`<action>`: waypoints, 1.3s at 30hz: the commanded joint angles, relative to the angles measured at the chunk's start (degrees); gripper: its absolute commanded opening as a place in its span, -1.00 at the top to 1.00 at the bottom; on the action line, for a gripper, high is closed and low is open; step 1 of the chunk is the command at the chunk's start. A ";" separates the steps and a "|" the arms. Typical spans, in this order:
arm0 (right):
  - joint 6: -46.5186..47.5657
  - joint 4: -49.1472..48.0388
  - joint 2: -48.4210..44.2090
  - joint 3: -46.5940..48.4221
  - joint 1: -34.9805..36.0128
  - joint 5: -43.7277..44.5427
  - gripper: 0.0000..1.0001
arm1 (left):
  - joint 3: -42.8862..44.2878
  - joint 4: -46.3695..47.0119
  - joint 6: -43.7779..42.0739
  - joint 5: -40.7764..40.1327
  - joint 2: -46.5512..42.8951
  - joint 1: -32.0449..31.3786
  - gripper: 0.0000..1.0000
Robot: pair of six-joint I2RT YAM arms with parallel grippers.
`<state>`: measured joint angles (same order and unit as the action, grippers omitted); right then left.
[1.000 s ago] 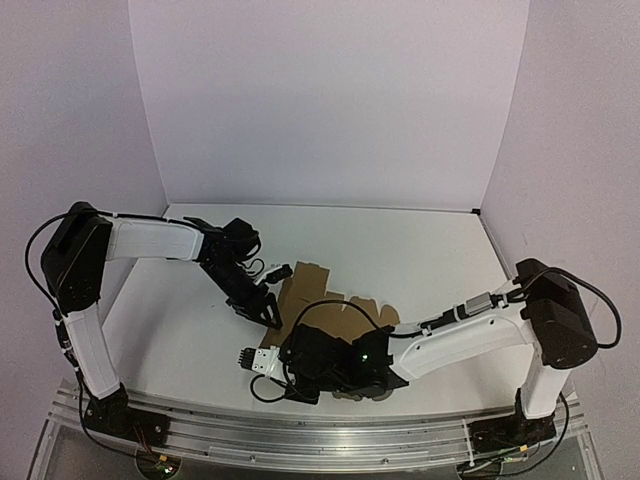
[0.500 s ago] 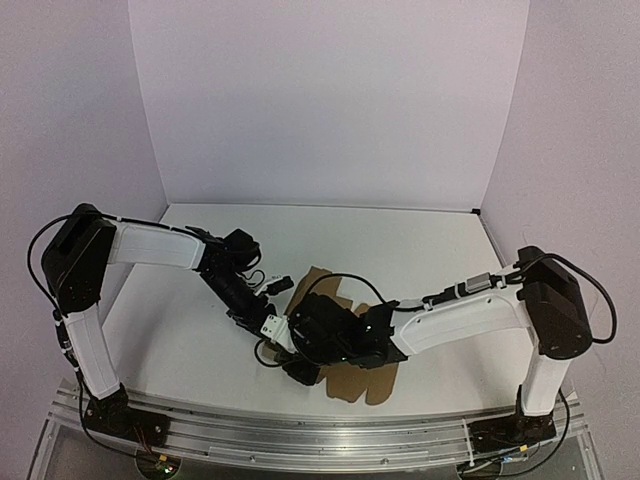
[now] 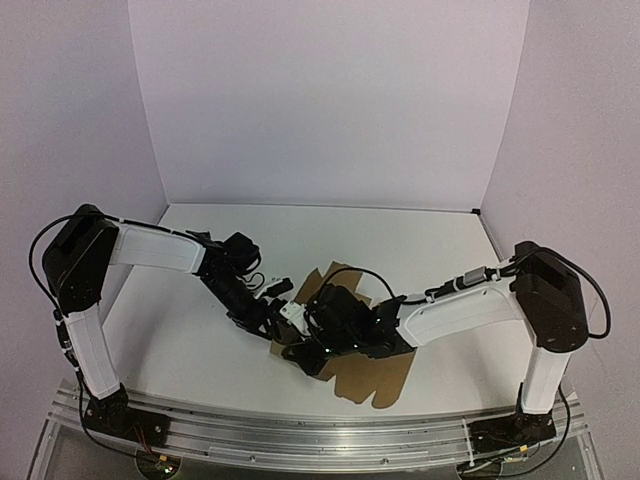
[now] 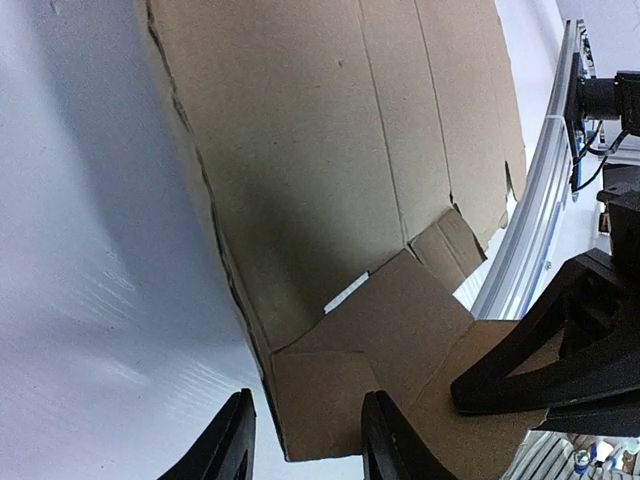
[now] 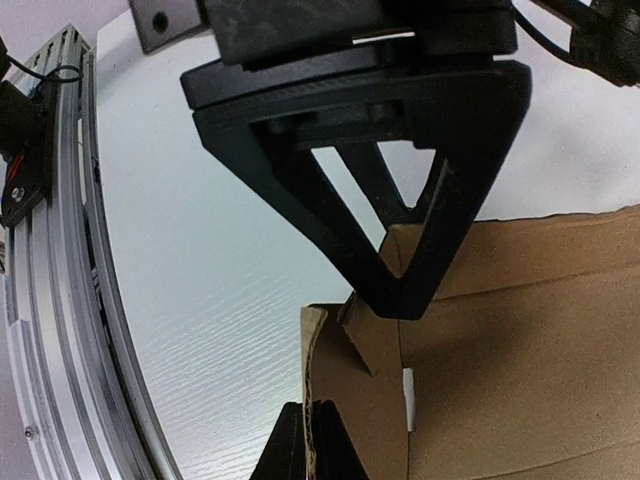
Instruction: Fold the paper box
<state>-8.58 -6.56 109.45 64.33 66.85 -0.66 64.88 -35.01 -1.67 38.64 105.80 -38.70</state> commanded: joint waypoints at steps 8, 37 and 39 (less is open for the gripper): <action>-11.32 -3.55 2.00 -0.54 -4.68 -5.67 0.99 | -3.60 5.64 -4.37 2.54 -3.55 -0.41 0.12; -29.39 -16.46 0.61 -7.85 -9.10 -29.67 1.00 | -16.60 16.62 -65.71 -0.93 -15.19 3.46 -0.08; -29.52 -16.46 -0.04 -8.14 -9.10 -29.83 1.00 | -17.05 16.00 -69.67 -0.10 -14.21 3.44 -0.05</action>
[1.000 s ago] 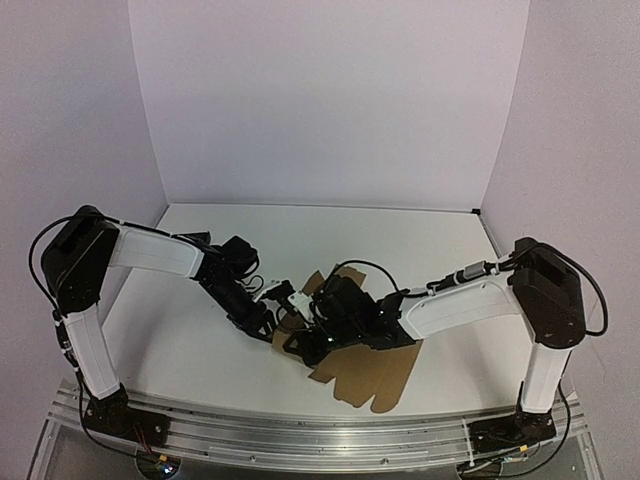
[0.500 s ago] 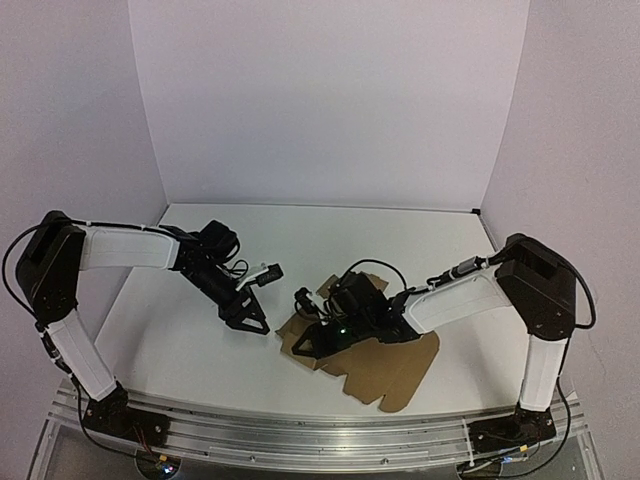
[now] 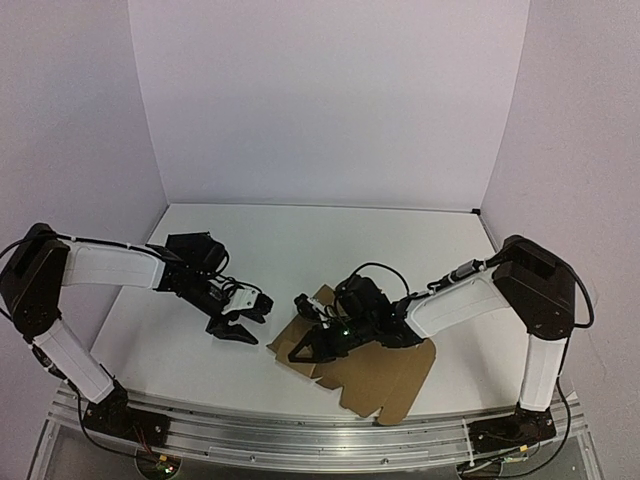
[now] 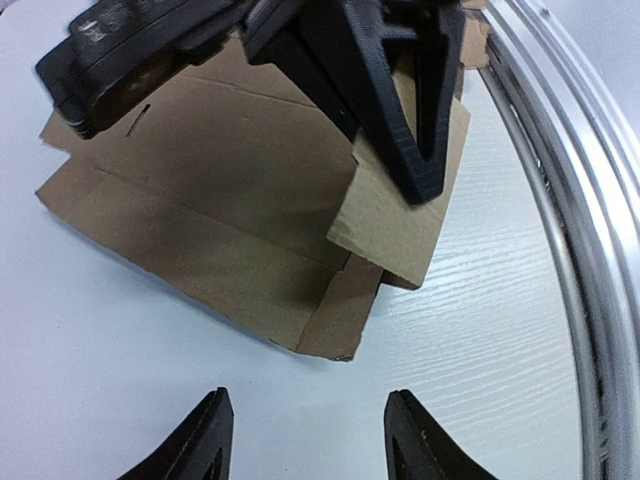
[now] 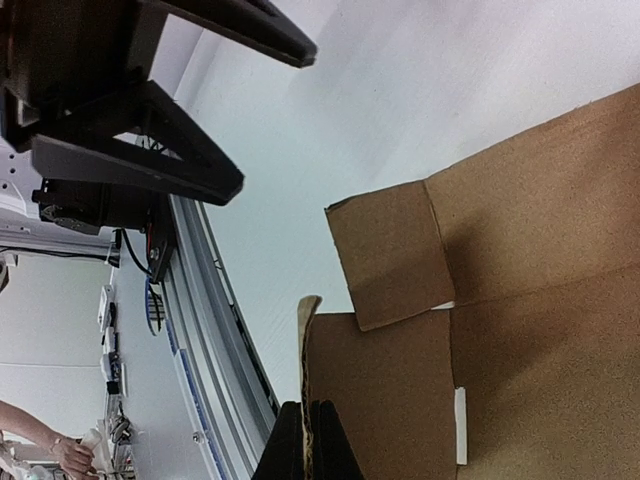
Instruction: Fold the paper box
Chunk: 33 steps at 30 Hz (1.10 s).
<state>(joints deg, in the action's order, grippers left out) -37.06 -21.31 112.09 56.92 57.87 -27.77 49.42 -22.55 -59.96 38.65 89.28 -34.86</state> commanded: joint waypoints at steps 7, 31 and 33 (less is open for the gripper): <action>-0.45 -1.70 -3.66 -0.82 -0.12 -2.76 1.00 | -4.13 5.28 -18.65 2.84 4.20 -1.67 0.05; -1.89 -1.83 -2.92 0.62 -0.16 -0.65 1.00 | 1.51 5.08 -8.94 -0.18 4.56 -9.08 1.00; -1.95 -1.78 -3.00 0.42 -0.13 -0.07 1.00 | 3.12 2.46 -8.12 0.07 4.58 -10.03 1.00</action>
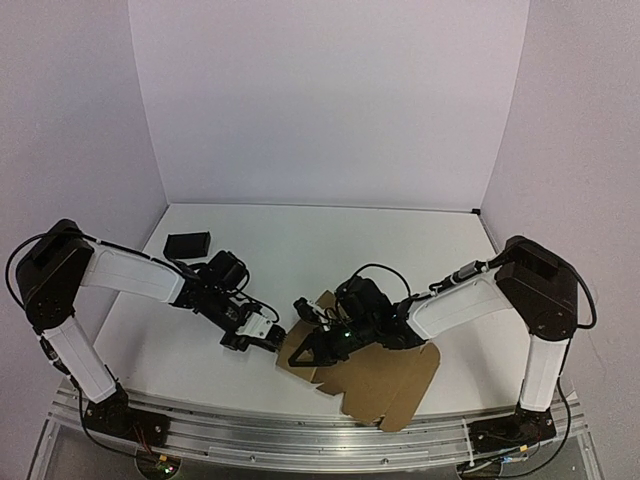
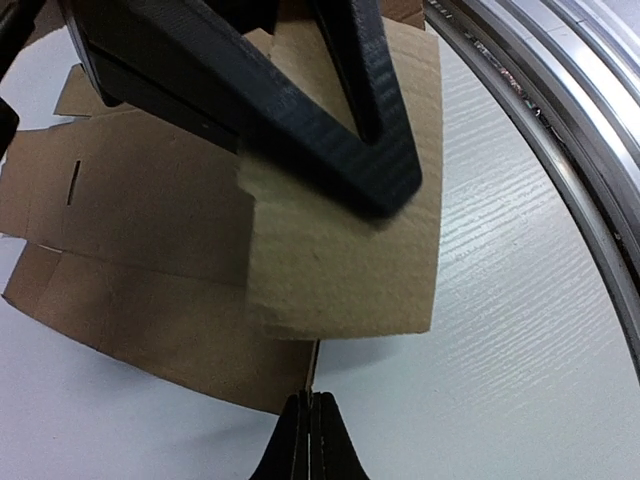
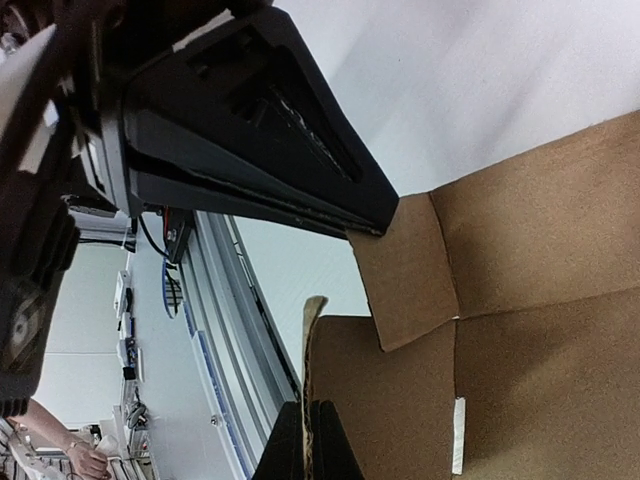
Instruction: Fold the paper box
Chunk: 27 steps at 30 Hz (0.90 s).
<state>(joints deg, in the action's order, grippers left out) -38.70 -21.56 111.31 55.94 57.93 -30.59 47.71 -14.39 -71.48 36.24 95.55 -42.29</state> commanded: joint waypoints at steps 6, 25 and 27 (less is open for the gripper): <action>2.38 0.96 -3.44 -0.11 0.15 1.05 1.00 | 8.63 -14.77 10.79 6.80 -2.05 -2.66 0.27; 29.24 2.23 -13.31 -3.86 6.72 6.65 1.00 | 14.95 -14.99 73.63 10.55 7.66 7.92 -0.53; 29.55 2.23 -13.03 -3.57 6.70 7.11 1.00 | 15.43 -16.74 73.57 10.06 8.19 7.92 -0.50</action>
<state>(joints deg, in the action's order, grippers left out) -12.44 -18.76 98.72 50.52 64.64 -25.68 62.00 -28.31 -3.57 45.95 103.44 -34.44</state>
